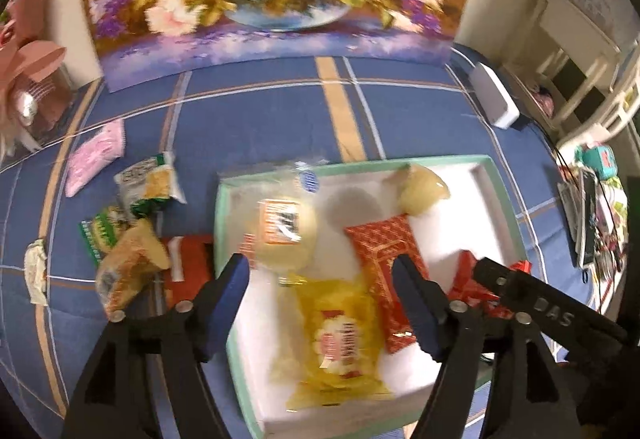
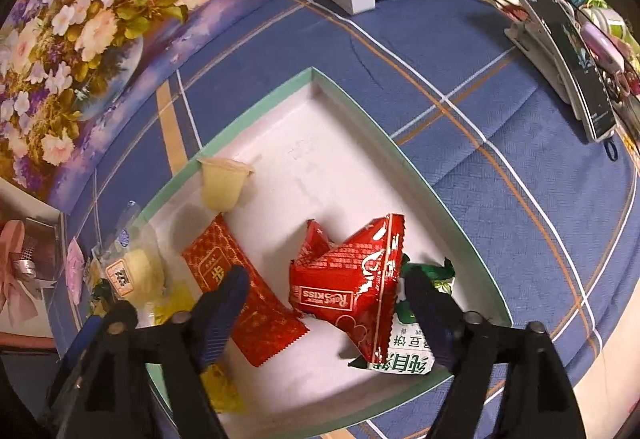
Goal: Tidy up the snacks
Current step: 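Carry both red packets over the white tray and open both tools, then move both open tools back toward the remaining snack pile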
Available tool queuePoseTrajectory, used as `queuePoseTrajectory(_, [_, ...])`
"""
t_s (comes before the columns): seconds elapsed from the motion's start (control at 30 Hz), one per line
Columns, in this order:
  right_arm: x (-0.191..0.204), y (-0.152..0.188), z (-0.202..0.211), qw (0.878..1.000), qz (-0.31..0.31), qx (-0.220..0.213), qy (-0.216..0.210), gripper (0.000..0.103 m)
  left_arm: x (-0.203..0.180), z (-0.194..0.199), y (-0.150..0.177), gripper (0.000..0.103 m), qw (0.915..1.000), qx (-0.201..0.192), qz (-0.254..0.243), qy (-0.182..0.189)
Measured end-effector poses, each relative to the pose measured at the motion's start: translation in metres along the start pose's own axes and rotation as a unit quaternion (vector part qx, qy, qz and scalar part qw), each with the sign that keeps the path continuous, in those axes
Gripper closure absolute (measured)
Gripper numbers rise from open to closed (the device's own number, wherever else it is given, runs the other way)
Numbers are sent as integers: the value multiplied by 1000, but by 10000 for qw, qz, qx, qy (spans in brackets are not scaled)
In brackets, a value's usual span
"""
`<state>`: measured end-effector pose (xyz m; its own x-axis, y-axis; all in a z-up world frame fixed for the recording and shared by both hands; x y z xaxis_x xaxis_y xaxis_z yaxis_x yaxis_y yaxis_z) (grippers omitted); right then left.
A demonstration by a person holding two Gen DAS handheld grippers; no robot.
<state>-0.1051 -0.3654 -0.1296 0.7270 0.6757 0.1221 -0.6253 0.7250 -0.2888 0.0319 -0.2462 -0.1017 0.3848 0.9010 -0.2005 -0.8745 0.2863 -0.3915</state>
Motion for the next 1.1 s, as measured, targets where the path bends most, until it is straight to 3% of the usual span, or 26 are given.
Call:
queuePoseTrajectory(0.17, [8, -3, 4, 9996, 244, -88, 114, 14, 30, 4, -9, 23, 9992, -218, 278, -208])
queuePoseTrajectory(0.3, [19, -5, 7, 9989, 422, -175, 66, 0, 56, 6, -14, 12, 9972, -342, 576, -322])
queuePoseTrajectory(0.47, [30, -8, 11, 9976, 639, -257, 100, 0, 83, 11, -20, 3, 9932, -559, 910, -453])
queuePoseTrajectory(0.9, [46, -16, 22, 9926, 1088, -534, 67, 0, 106, 22, -26, 3, 9860, -949, 1128, -776])
queuePoseTrajectory(1.1, [47, -17, 21, 9927, 1104, -490, -9, 0, 114, 24, -20, 3, 9801, -926, 1048, -1409])
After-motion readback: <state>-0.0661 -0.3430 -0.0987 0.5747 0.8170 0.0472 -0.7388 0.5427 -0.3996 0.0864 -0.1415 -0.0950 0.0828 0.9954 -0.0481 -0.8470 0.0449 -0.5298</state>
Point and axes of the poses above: each gripper's, at about its wrist camera, not at the fingertips, and z roughly against the way its jaws point, x to its left, y to its underside, the point moved 10 cm from there along -z, roughly the way its jaws point, and after that the axes turned 15 degrees about z, right-handed, at the moved point
